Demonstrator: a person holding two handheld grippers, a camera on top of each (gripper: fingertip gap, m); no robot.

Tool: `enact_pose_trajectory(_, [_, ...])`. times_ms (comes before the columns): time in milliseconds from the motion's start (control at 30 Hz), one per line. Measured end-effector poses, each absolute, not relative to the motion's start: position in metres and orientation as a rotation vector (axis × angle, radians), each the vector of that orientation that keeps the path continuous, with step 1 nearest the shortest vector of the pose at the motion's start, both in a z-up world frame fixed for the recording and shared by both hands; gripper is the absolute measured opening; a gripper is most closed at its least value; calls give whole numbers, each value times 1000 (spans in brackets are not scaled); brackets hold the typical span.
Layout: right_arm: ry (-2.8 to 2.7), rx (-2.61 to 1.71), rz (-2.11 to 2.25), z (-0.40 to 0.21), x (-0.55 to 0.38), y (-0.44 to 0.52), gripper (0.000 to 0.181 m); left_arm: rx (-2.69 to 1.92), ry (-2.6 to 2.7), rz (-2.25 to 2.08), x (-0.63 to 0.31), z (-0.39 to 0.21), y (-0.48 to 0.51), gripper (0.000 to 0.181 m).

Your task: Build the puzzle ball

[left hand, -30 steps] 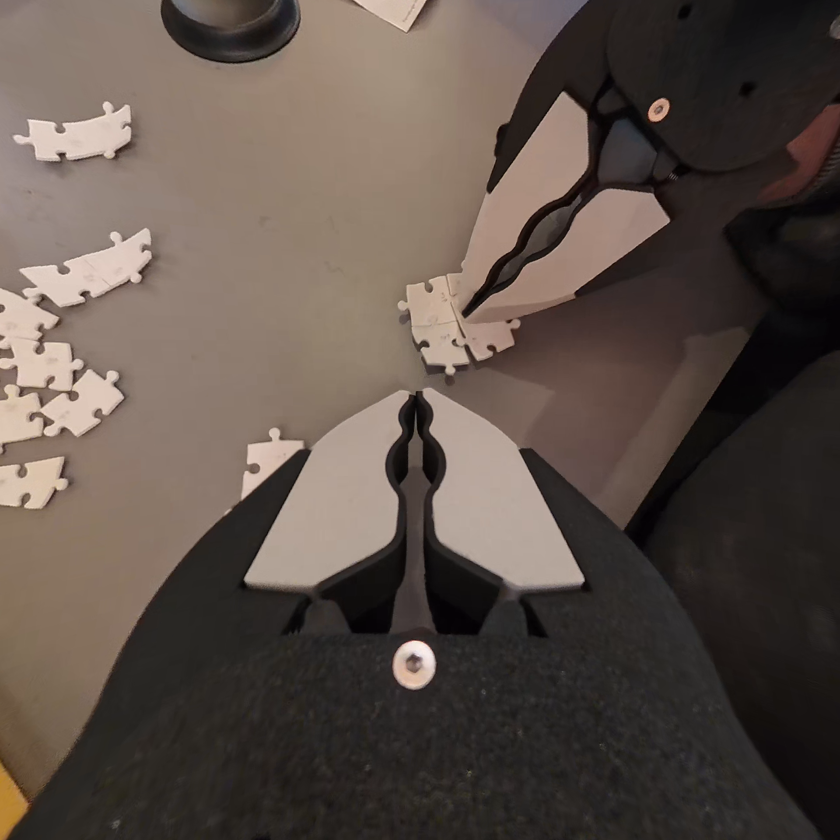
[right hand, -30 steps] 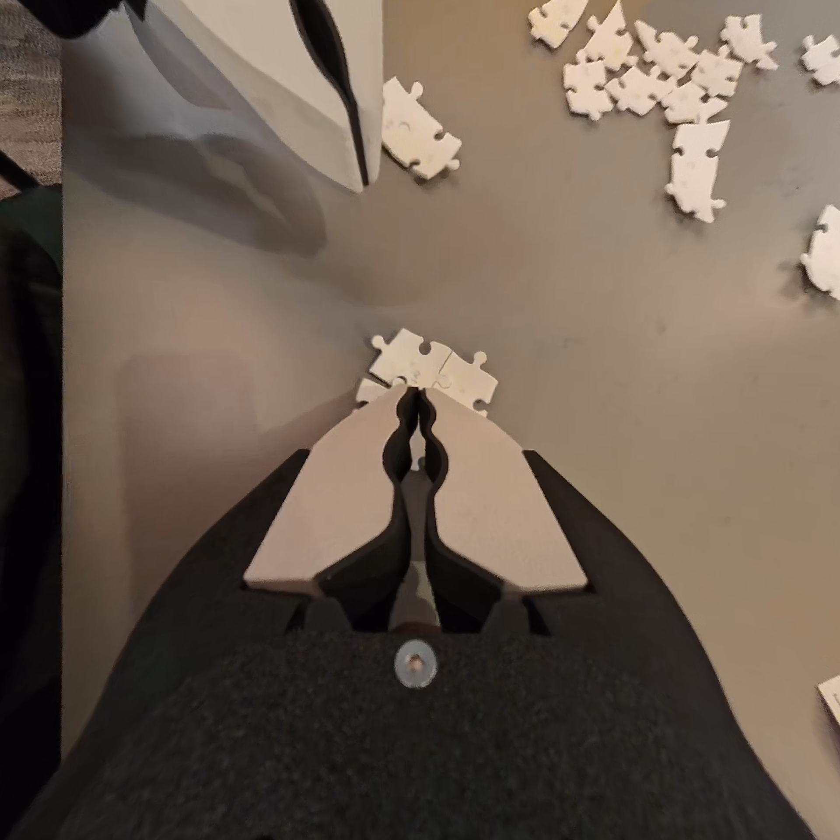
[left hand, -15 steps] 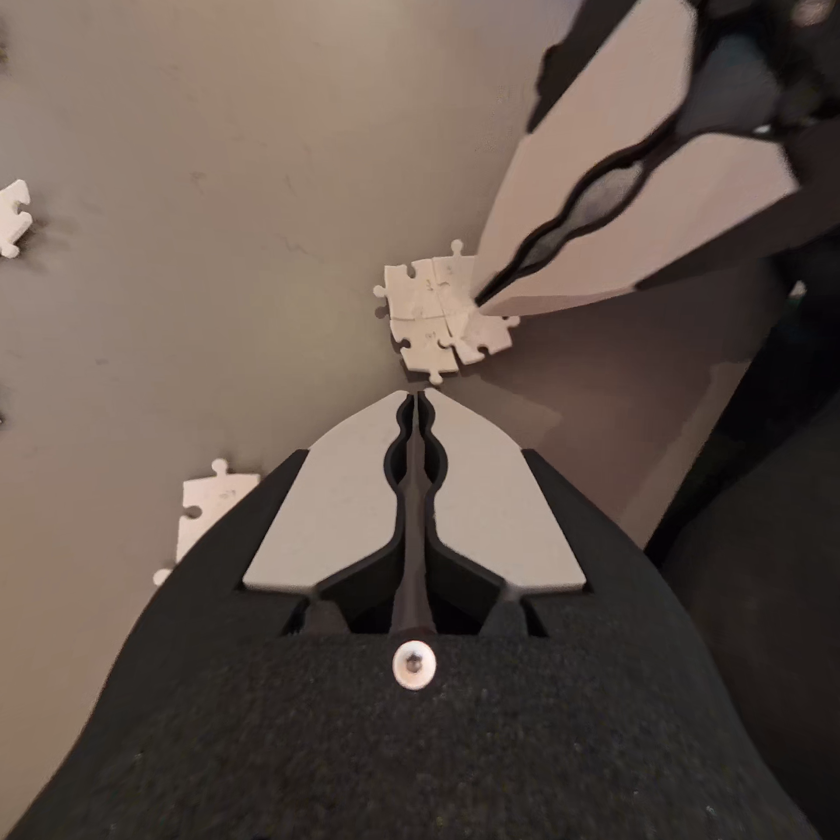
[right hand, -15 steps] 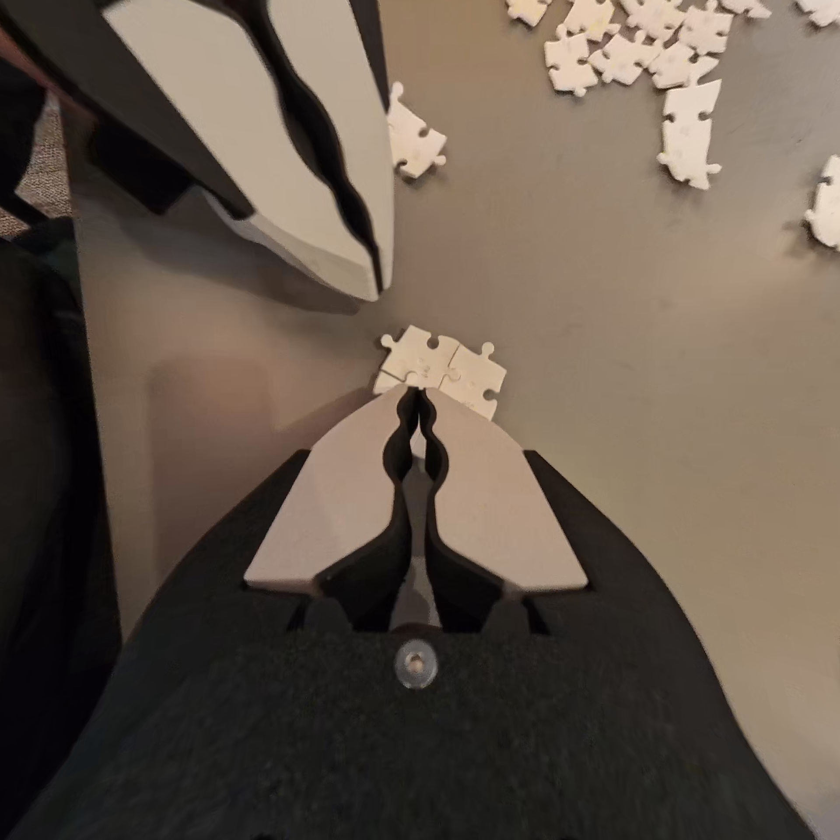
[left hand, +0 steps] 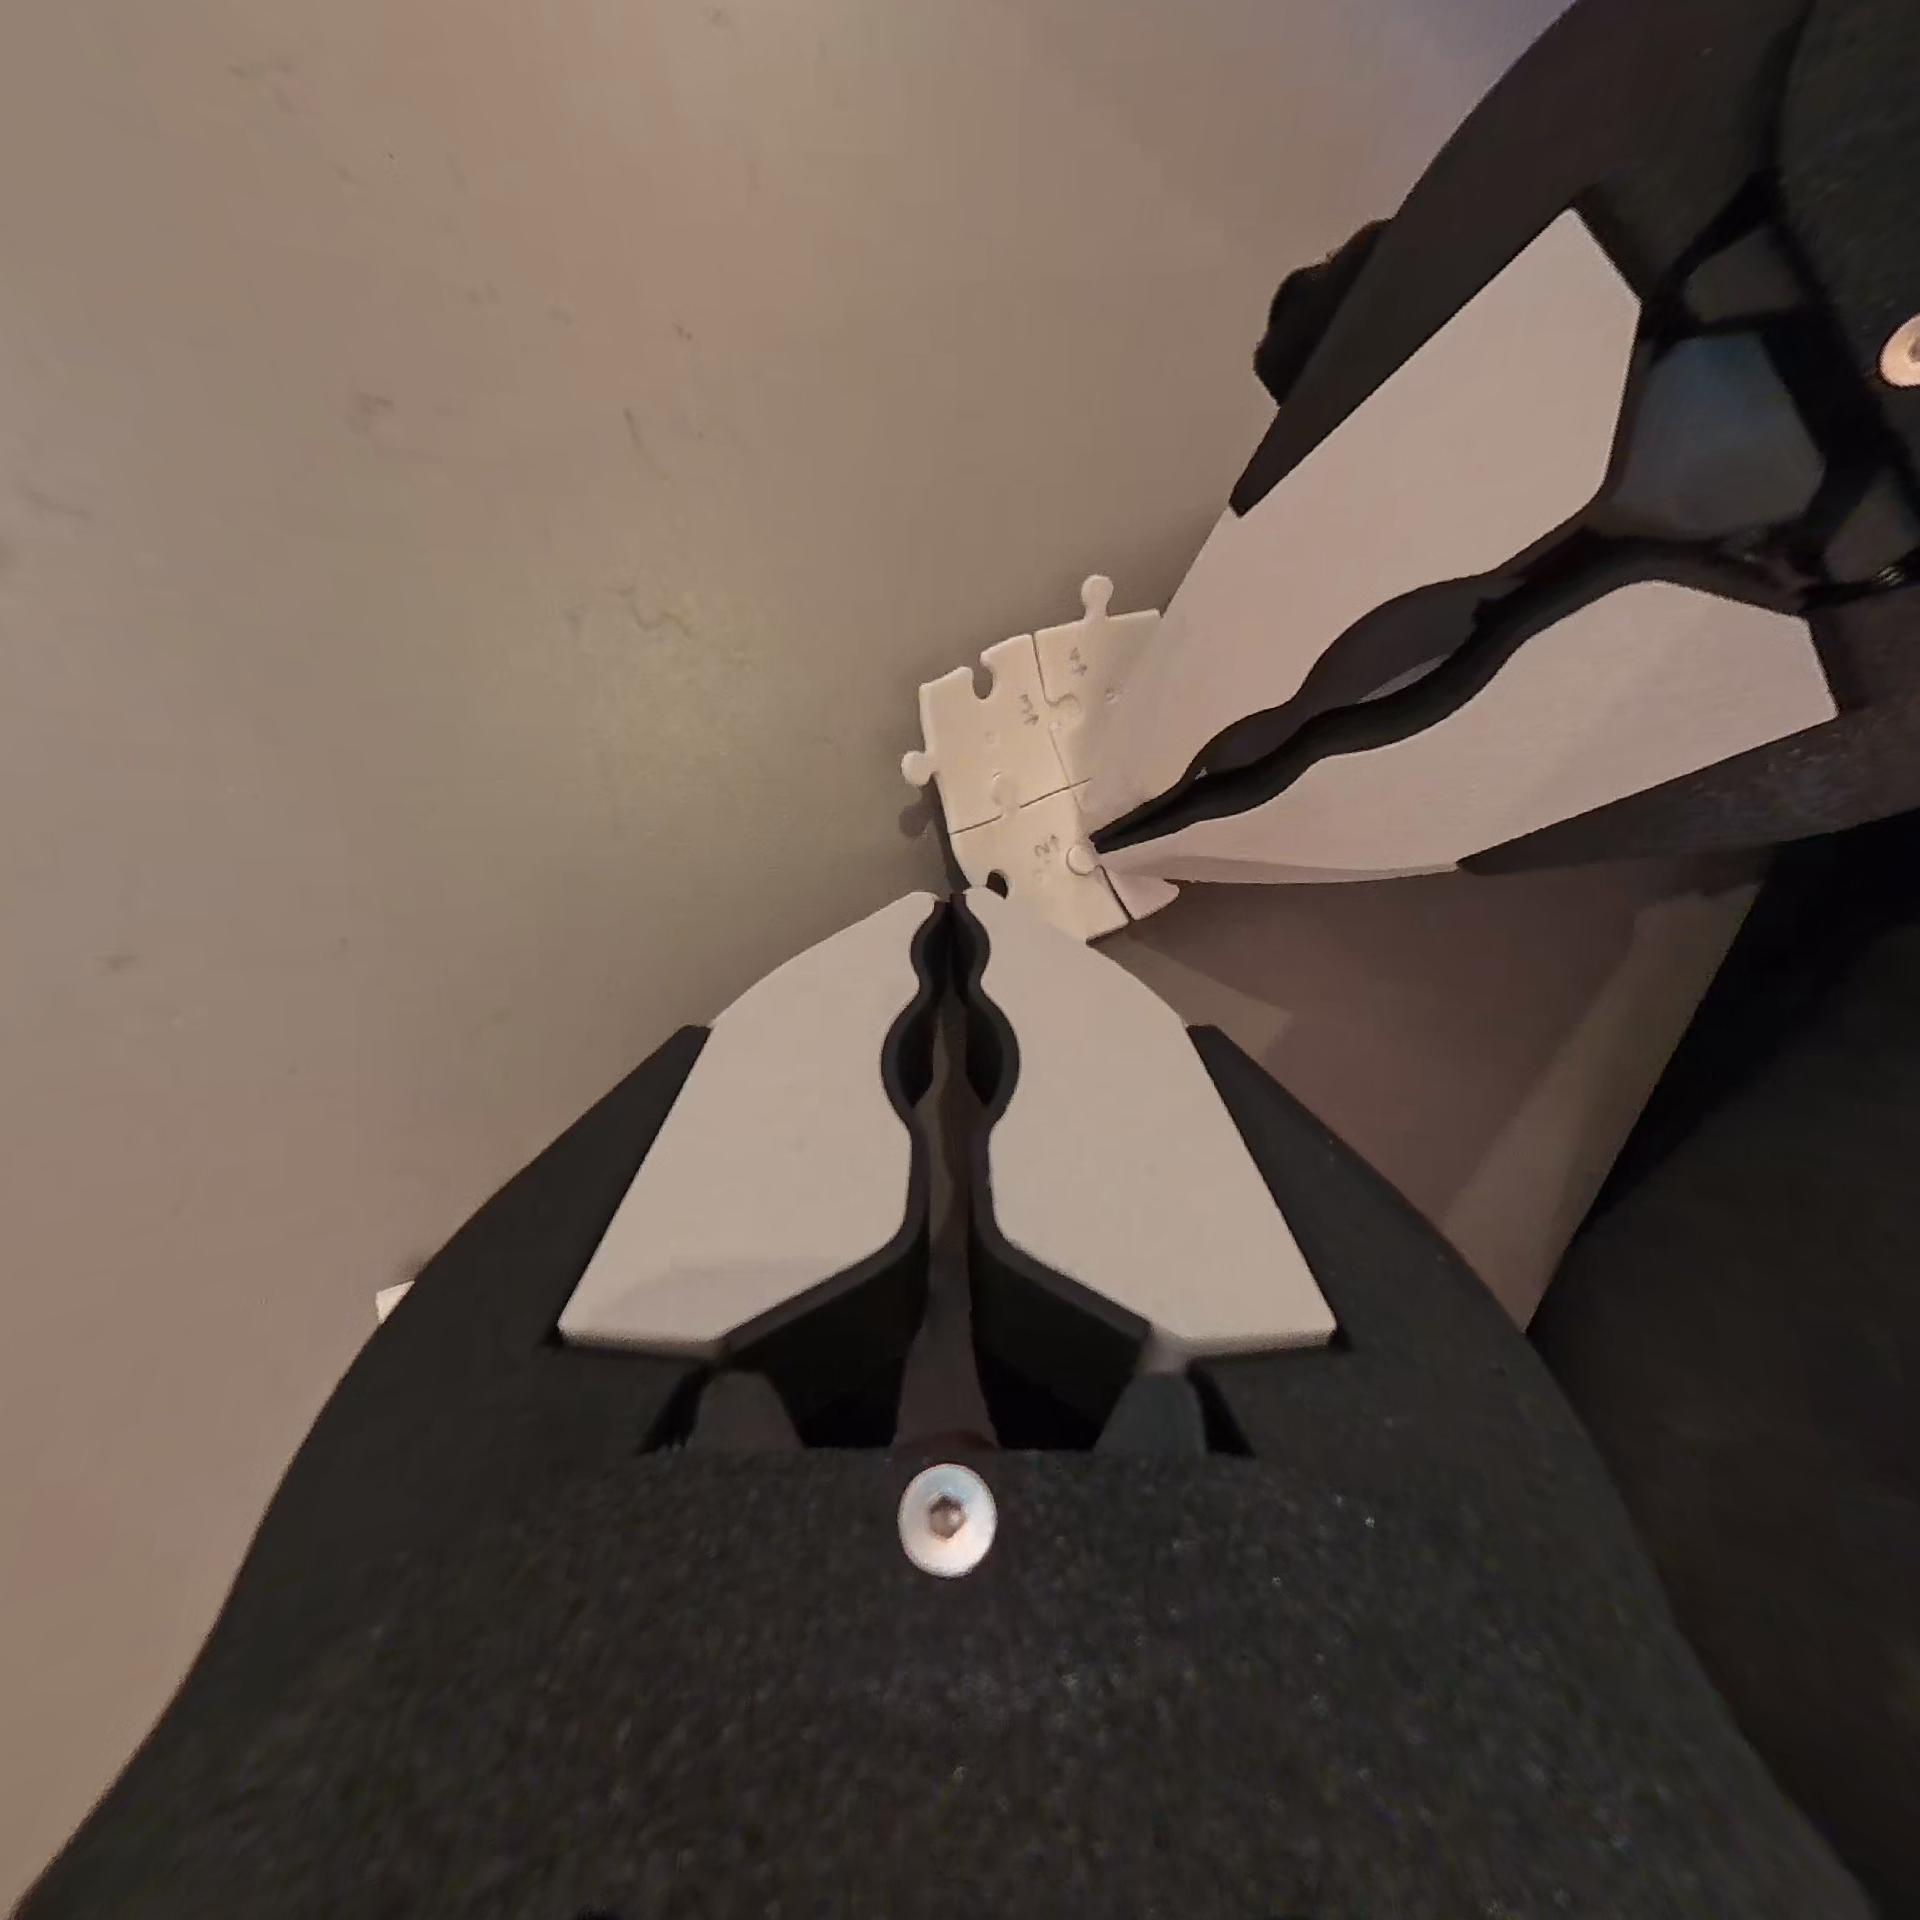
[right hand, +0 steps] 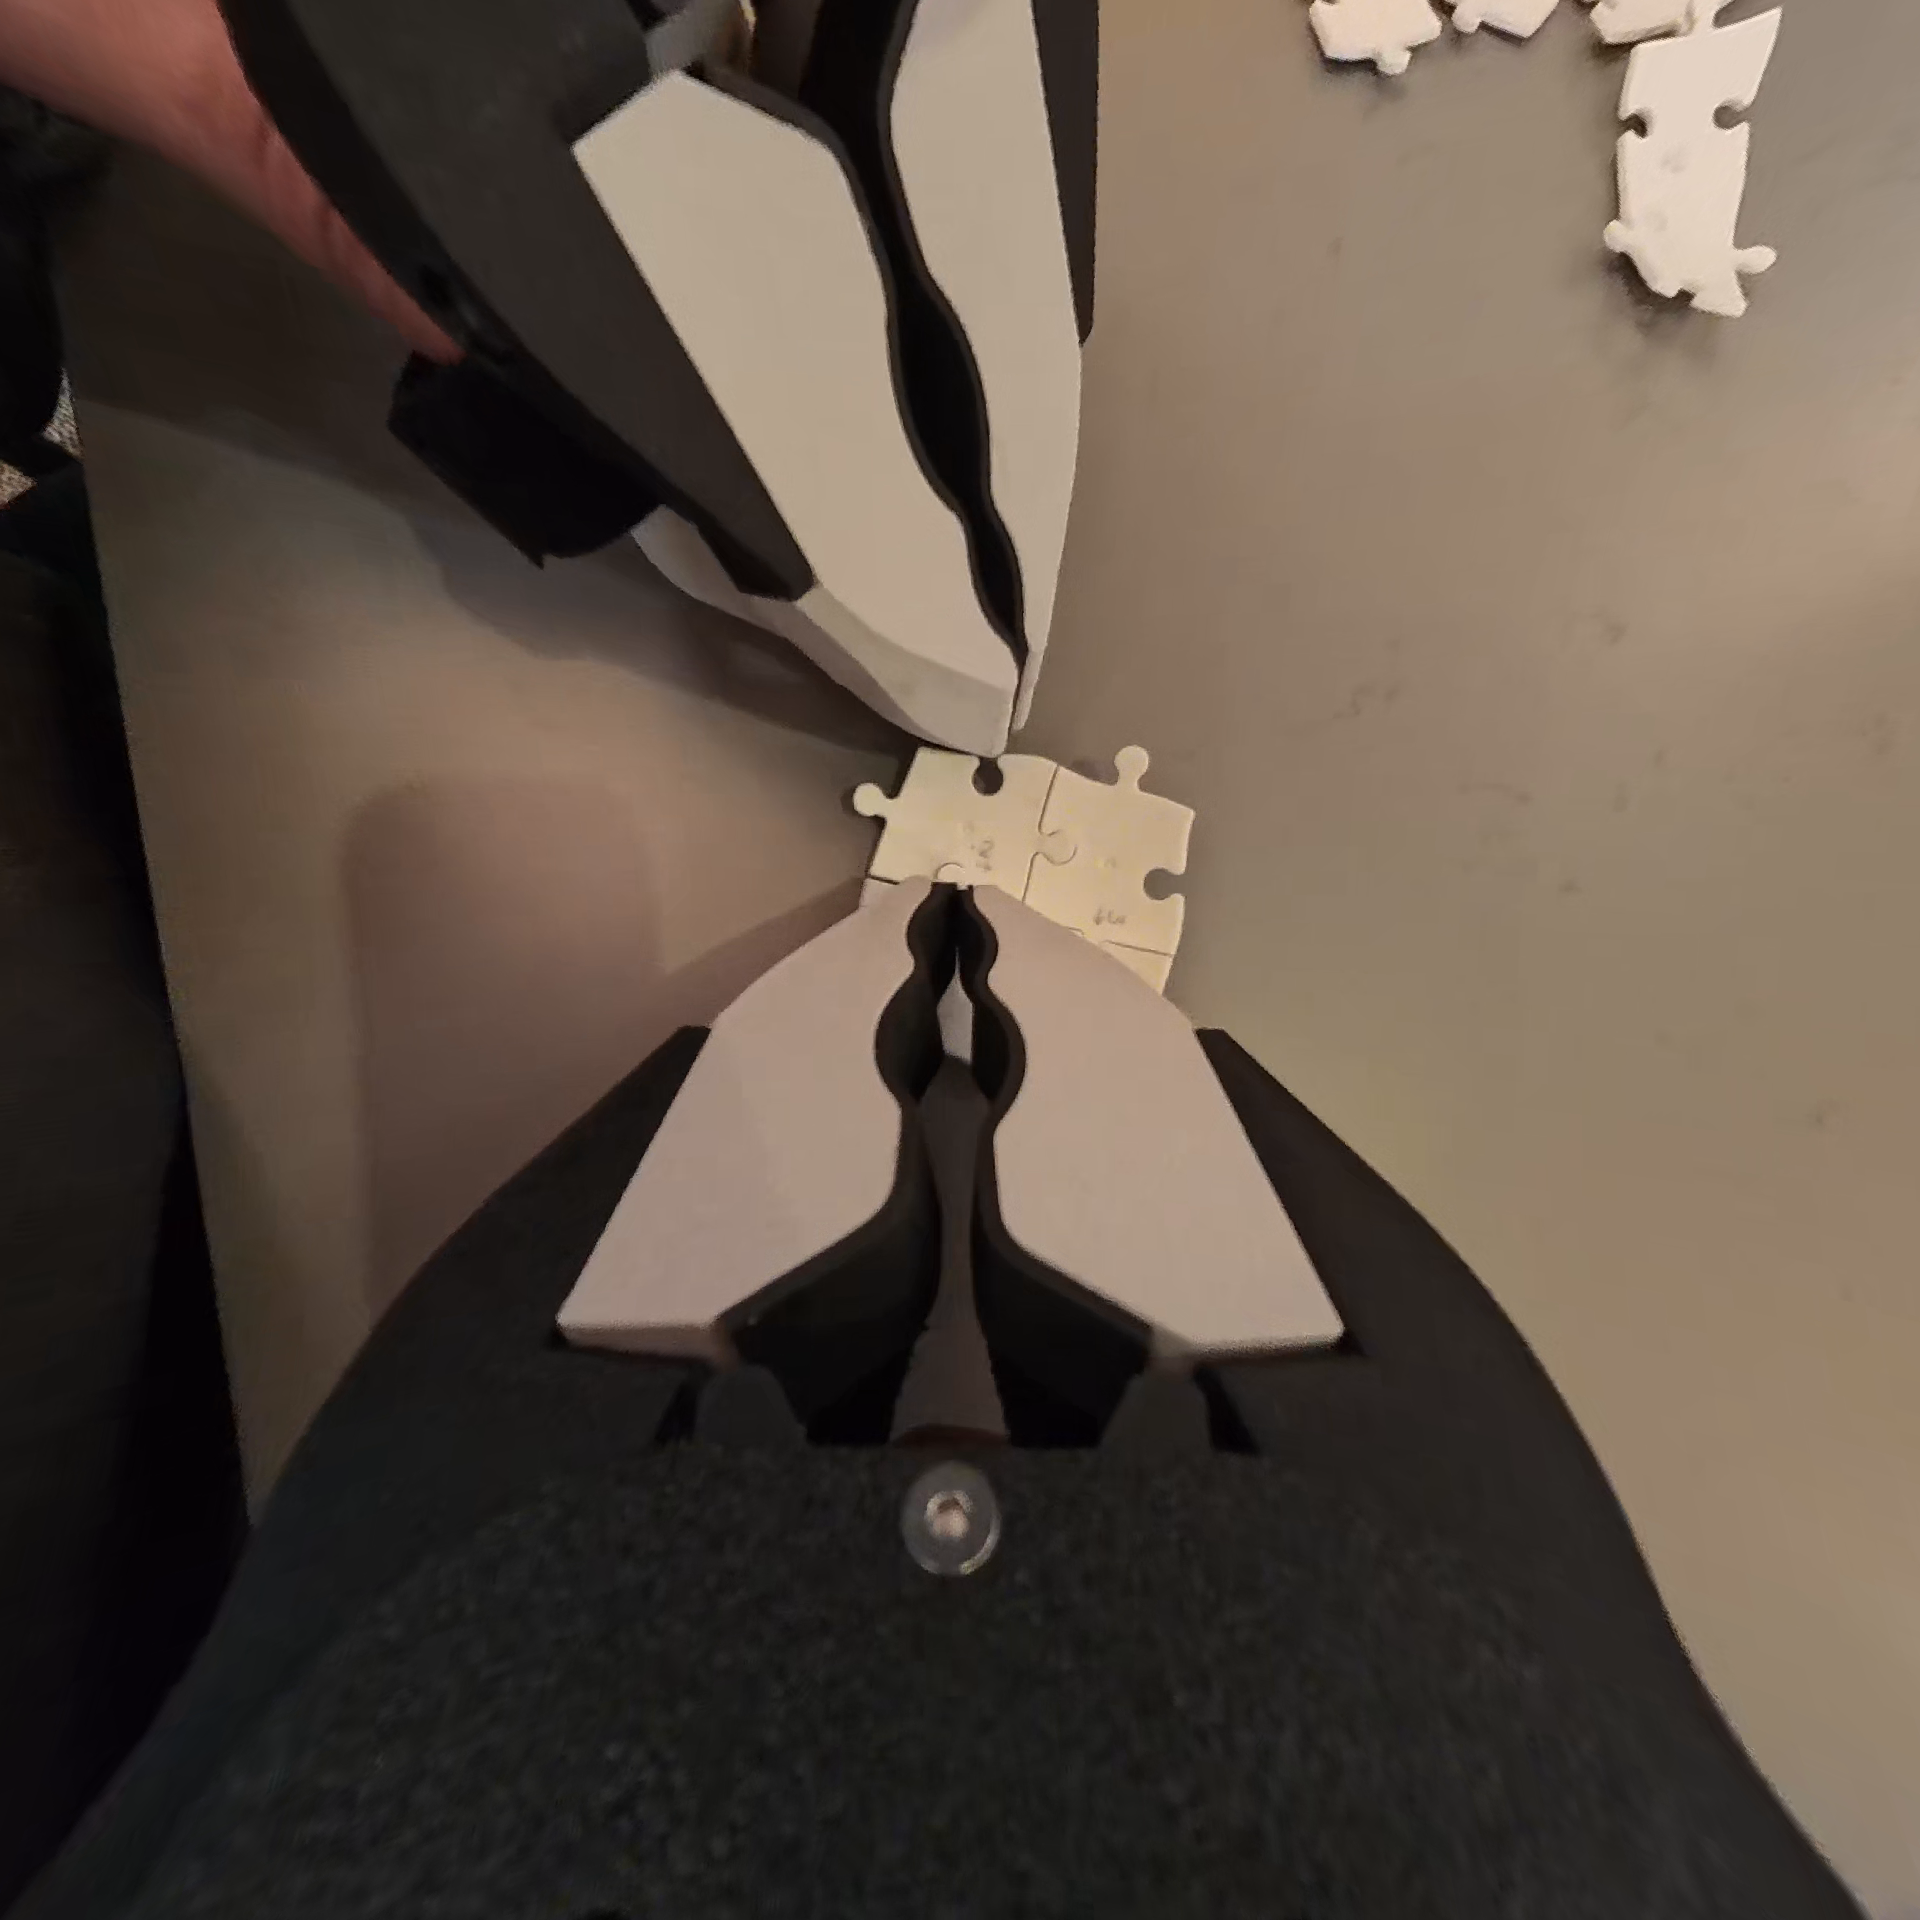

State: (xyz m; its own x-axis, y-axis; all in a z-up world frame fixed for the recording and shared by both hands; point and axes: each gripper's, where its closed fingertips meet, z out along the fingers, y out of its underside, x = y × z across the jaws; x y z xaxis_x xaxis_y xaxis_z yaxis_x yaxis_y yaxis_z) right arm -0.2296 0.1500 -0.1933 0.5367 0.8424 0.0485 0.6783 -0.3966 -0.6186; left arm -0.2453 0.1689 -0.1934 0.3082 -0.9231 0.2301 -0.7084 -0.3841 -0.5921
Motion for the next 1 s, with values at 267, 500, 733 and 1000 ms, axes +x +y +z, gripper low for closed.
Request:
enact_pose_trajectory(267, [-1230,-2235,324,-193,-229,152,0,-2195,1477,-744,-248,-193,167,0])
enact_pose_trajectory(500, [-1190,-2218,387,-178,-228,142,0,-2188,1489,-748,-249,-192,163,0])
enact_pose_trajectory(733, [-1248,-2230,327,-194,-230,143,0,-2185,1502,-744,-250,-193,160,0])
enact_pose_trajectory(1000, [-1175,-2239,381,-176,-217,140,0,-2179,1522,-742,-249,-193,154,0])
